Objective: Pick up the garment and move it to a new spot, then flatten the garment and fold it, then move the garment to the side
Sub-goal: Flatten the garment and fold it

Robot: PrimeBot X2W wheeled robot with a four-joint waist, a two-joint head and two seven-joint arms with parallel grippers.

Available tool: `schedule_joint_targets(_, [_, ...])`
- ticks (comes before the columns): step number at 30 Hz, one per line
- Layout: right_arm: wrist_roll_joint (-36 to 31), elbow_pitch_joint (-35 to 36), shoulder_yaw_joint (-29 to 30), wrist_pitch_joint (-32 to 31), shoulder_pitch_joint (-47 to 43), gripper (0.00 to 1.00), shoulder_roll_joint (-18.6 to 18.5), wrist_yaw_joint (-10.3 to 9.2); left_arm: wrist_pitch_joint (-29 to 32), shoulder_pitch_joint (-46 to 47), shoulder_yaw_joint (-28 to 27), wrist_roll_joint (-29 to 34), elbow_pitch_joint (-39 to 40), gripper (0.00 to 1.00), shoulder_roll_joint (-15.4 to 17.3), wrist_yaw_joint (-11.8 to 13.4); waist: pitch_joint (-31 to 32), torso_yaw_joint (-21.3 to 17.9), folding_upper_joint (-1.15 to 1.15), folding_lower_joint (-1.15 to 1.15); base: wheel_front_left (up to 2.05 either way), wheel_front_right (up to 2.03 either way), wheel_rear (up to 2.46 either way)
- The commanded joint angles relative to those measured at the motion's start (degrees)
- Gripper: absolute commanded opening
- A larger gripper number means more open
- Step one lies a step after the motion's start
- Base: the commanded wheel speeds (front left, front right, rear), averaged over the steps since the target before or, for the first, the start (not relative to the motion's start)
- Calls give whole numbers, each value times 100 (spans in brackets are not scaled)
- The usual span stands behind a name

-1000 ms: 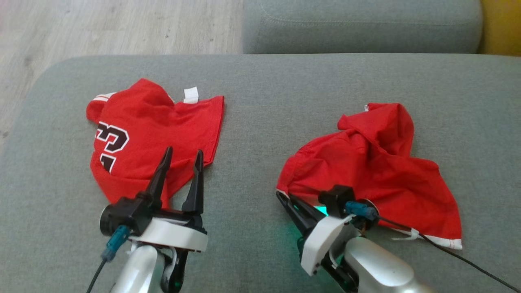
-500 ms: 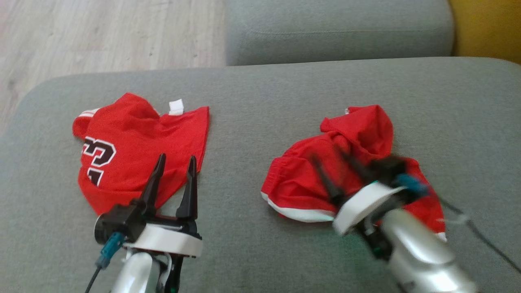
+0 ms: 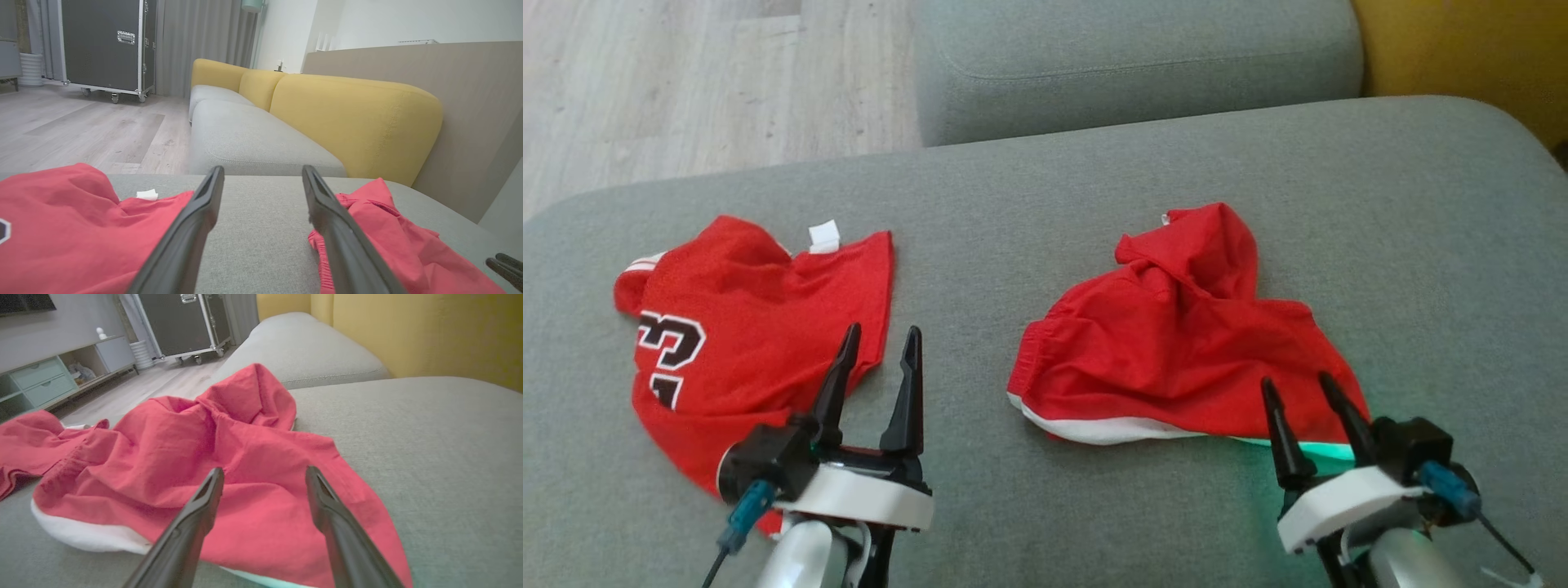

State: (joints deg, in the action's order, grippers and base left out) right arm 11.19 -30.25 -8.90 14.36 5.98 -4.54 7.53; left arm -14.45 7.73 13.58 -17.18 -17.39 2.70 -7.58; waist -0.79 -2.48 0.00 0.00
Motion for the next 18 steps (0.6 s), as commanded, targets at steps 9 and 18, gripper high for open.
schedule_joint_targets(9, [-469, 538, 644, 63, -64, 100, 131, -4, -55, 173, -135, -32, 201, 100, 18, 9, -90, -218, 0, 0, 0, 0, 0])
schedule_joint_targets(18, [-696, -275, 1191, -44, -53, 100, 163, -4, -55, 226, -72, 15, 132, 100, 18, 9, -154, -292, 0, 0, 0, 0, 0])
